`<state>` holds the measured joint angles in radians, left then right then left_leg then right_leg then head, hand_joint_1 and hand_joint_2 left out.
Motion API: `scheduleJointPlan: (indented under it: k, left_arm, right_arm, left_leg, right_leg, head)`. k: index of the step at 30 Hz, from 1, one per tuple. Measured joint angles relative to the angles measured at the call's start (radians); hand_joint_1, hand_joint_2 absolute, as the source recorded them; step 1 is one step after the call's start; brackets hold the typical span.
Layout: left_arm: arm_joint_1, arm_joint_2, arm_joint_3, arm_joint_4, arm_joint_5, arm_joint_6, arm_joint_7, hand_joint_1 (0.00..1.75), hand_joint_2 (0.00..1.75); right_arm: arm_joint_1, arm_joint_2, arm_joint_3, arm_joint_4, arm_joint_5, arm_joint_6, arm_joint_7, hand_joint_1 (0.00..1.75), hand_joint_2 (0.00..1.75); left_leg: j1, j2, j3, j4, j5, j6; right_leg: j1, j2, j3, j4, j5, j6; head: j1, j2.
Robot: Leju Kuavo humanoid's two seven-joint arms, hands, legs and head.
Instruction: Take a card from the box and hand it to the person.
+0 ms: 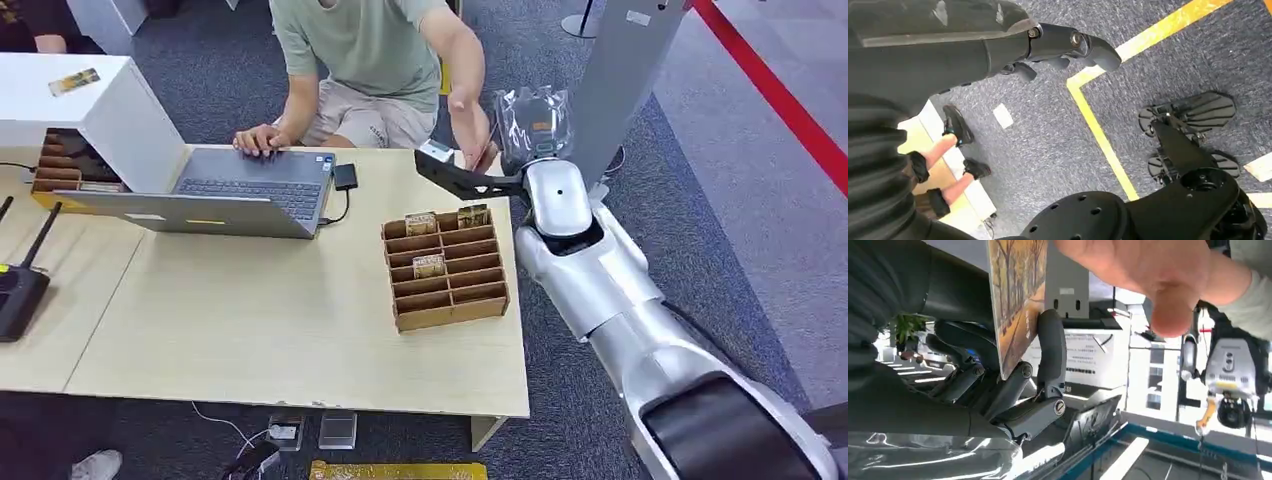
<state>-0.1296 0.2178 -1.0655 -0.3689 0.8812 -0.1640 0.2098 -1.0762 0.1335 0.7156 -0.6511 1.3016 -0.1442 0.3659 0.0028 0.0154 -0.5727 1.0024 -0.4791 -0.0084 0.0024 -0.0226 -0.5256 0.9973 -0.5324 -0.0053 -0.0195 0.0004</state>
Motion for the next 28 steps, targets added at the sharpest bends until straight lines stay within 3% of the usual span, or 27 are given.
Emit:
scheduleJointPlan:
  k: [2,3,4,5,6,14,19,23,28]
  left_arm:
    - [0.0,0.0,0.0,0.0,-0.005,0.0,0.0,0.0,1.75]
    - [0.0,0.0,0.0,0.0,-0.006,0.0,0.0,0.0,1.75]
    - [0.0,0.0,0.0,0.0,-0.009,0.0,0.0,0.0,1.75]
    - [0.0,0.0,0.0,0.0,-0.012,-0.001,0.0,0.0,1.75]
    - [0.0,0.0,0.0,0.0,-0.016,-0.001,0.0,0.0,1.75]
    - [0.0,0.0,0.001,0.0,-0.024,-0.003,0.003,0.0,1.75]
    - [0.016,0.0,0.004,0.0,-0.022,-0.002,-0.022,0.0,1.75]
    - [0.028,0.0,0.01,0.0,-0.006,0.0,-0.04,0.0,1.75]
    - [0.04,0.002,0.026,0.0,0.026,0.002,-0.041,0.0,1.75]
  right_arm:
    - [-0.001,0.007,0.001,0.024,0.0,0.005,0.008,1.71,1.75]
    - [-0.002,0.01,0.002,0.035,0.0,0.005,0.01,1.45,1.75]
    - [-0.003,0.011,0.002,0.048,-0.002,0.005,0.012,1.31,1.75]
    - [-0.003,0.012,0.002,0.059,-0.004,0.005,0.013,1.31,1.75]
    - [-0.003,0.012,0.003,0.07,-0.006,0.003,0.016,0.0,1.75]
    - [-0.002,0.01,0.002,0.099,-0.055,-0.025,-0.008,0.0,1.75]
    - [0.036,-0.007,-0.005,0.026,-0.11,-0.054,-0.026,0.0,1.75]
    - [0.112,-0.043,-0.023,-0.125,-0.177,-0.03,-0.023,0.0,1.75]
    - [0.267,-0.099,-0.057,-0.378,-0.331,0.071,-0.042,0.0,1.75]
  left_leg:
    - [0.0,0.0,0.0,0.0,0.0,0.0]
    - [0.0,0.0,0.0,0.0,0.0,0.0]
    - [0.0,0.0,0.0,0.0,0.0,0.0]
    - [0.0,0.0,0.0,0.0,0.0,0.0]
    - [0.0,0.0,0.0,0.0,0.0,0.0]
    - [0.0,0.0,0.0,0.0,0.0,0.0]
    - [0.0,0.0,0.0,0.0,0.0,0.0]
    - [0.0,0.0,0.0,0.0,0.0,0.0]
    - [0.0,0.0,0.0,0.0,0.0,0.0]
  right_leg:
    - [0.0,0.0,0.0,0.0,0.0,0.0]
    - [0.0,0.0,0.0,0.0,0.0,0.0]
    - [0.0,0.0,0.0,0.0,0.0,0.0]
    - [0.0,0.0,0.0,0.0,0.0,0.0]
    - [0.0,0.0,0.0,0.0,0.0,0.0]
    - [0.0,0.0,0.0,0.0,0.0,0.0]
    - [0.0,0.001,-0.001,0.0,0.0,0.0]
    - [0.0,0.0,-0.001,0.0,0.0,0.0]
    - [0.0,0.0,-0.001,-0.001,0.0,0.0]
  head:
    - [0.0,0.0]
    - [0.0,0.0]
    - [0.0,0.0]
    - [0.0,0.0]
    - [0.0,0.0]
    - [0.0,0.0]
    - [0.0,0.0]
    - [0.0,0.0]
    - [0.0,0.0]
